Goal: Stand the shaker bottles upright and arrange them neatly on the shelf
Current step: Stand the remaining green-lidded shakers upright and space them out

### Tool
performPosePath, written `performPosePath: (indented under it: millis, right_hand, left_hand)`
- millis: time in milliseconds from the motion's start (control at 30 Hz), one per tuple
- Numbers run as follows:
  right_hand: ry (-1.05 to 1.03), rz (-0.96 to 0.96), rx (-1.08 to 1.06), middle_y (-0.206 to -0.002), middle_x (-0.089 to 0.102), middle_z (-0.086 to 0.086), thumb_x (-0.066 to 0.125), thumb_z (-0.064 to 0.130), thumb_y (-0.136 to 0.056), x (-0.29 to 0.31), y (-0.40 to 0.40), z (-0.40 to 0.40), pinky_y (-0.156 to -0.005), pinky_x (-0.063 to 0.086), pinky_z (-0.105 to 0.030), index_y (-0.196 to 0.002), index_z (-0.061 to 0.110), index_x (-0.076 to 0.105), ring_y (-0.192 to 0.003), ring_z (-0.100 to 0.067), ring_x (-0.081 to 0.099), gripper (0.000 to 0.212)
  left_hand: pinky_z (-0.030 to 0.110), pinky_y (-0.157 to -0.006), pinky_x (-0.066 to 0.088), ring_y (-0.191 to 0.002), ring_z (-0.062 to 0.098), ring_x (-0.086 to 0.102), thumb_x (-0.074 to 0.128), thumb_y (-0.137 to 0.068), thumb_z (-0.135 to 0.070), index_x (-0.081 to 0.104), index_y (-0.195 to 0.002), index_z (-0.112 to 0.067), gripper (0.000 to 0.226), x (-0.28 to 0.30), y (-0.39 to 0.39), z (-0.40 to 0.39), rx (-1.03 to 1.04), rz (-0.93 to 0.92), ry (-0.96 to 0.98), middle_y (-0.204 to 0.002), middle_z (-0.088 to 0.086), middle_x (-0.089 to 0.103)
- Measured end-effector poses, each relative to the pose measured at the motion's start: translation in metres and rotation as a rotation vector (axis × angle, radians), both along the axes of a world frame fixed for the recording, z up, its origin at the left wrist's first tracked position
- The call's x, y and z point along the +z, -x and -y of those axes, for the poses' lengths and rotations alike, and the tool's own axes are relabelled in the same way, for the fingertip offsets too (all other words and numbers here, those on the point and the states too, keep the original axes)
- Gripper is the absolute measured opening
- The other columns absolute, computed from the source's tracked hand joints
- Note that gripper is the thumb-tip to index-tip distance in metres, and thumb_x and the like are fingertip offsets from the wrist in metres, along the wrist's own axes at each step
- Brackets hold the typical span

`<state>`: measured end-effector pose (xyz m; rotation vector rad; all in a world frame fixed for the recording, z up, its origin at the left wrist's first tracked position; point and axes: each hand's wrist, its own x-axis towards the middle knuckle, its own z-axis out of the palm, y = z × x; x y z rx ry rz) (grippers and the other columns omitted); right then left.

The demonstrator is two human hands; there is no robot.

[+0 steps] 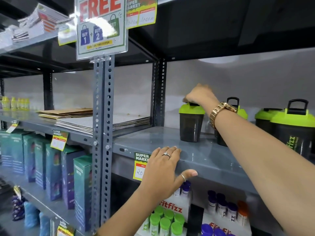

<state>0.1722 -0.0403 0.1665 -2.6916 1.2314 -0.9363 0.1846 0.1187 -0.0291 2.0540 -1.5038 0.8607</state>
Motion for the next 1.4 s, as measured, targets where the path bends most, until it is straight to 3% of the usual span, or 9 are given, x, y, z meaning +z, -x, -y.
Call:
performPosePath:
  millis: [133,267,500,567,700,867,1133,1233,1400]
  right_hand:
    - [-0.021,-0.187,0.007,-0.109,0.06,-0.012,0.057,0.027,-0.086,0.006,-0.004,0.001,-0.072,0.041,-0.027,-0.107,0.005,0.061,-0.091,-0.027,0.057,0.031]
    - [0.006,-0.285,0.041,-0.092,0.05,-0.01,0.052,0.018,-0.088,0.011,0.002,0.003,-0.069,0.036,-0.028,-0.087,0.007,0.053,-0.08,-0.025,0.047,0.012]
    - [0.041,-0.472,0.081,-0.119,0.057,-0.011,0.048,0.007,-0.088,0.022,0.006,0.008,-0.078,0.049,-0.034,-0.126,0.005,0.056,-0.099,-0.028,0.054,0.039]
    - [0.039,-0.413,0.122,-0.128,0.057,-0.012,0.044,0.0,-0.087,0.018,0.006,0.014,-0.094,0.049,-0.037,-0.124,0.007,0.058,-0.11,-0.03,0.056,0.04]
    - [0.069,-0.239,0.251,-0.125,0.062,-0.011,0.038,-0.011,-0.085,0.01,0.006,0.022,-0.072,0.048,-0.027,-0.116,0.01,0.065,-0.102,-0.026,0.059,0.045]
    - [0.035,0.086,0.359,-0.115,0.068,-0.013,0.041,-0.021,-0.079,-0.007,0.0,0.041,-0.089,0.048,-0.03,-0.101,0.005,0.071,-0.109,-0.028,0.061,0.045]
    - [-0.13,0.378,0.489,-0.105,0.07,-0.018,0.031,-0.029,-0.073,-0.022,-0.005,0.062,-0.083,0.043,-0.022,-0.095,0.001,0.073,-0.106,-0.025,0.062,0.056]
    - [-0.146,0.402,0.479,-0.106,0.071,-0.017,0.031,-0.027,-0.073,-0.025,-0.007,0.068,-0.089,0.045,-0.022,-0.097,0.004,0.073,-0.105,-0.023,0.063,0.058]
    - [-0.105,0.602,0.487,-0.118,0.065,-0.019,0.028,-0.028,-0.075,-0.025,0.002,0.062,-0.079,0.042,-0.018,-0.115,-0.002,0.063,-0.097,-0.02,0.06,0.059]
  left_hand:
    - [0.037,-0.107,0.023,-0.126,0.023,0.039,0.022,-0.08,-0.073,0.043,-0.132,-0.009,0.085,-0.001,0.0,0.001,-0.007,0.0,0.01,-0.136,0.008,0.05]
    - [0.037,-0.107,0.024,-0.126,0.023,0.04,0.021,-0.078,-0.075,0.043,-0.131,-0.009,0.087,-0.001,-0.001,0.001,-0.015,0.003,0.015,-0.136,0.008,0.05]
    - [0.037,-0.108,0.024,-0.126,0.023,0.041,0.017,-0.078,-0.073,0.044,-0.131,-0.011,0.087,-0.003,-0.002,0.002,-0.014,0.008,0.033,-0.136,0.006,0.05]
    - [0.037,-0.108,0.025,-0.125,0.023,0.042,0.019,-0.078,-0.073,0.045,-0.13,-0.011,0.086,-0.003,-0.002,0.003,-0.018,0.008,0.043,-0.136,0.007,0.051]
    - [0.037,-0.105,0.029,-0.122,0.025,0.046,0.024,-0.079,-0.072,0.049,-0.127,-0.01,0.083,-0.003,-0.001,0.003,-0.029,0.014,0.062,-0.132,0.008,0.055]
    - [0.038,-0.104,0.03,-0.12,0.026,0.047,0.032,-0.079,-0.07,0.051,-0.126,-0.009,0.079,-0.002,0.0,0.003,-0.035,-0.006,0.055,-0.13,0.008,0.056]
    - [0.039,-0.093,0.044,-0.105,0.025,0.06,0.033,-0.081,-0.066,0.06,-0.112,-0.009,0.071,-0.002,0.0,0.003,-0.024,0.036,0.116,-0.114,0.007,0.067]
    - [0.038,-0.095,0.041,-0.108,0.026,0.058,0.032,-0.08,-0.067,0.059,-0.114,-0.009,0.072,-0.002,0.0,0.003,-0.03,0.025,0.1,-0.117,0.007,0.065]
    - [0.036,-0.101,0.032,-0.118,0.024,0.049,0.029,-0.078,-0.073,0.053,-0.122,-0.009,0.081,-0.002,0.001,0.003,-0.037,-0.007,0.076,-0.127,0.007,0.058]
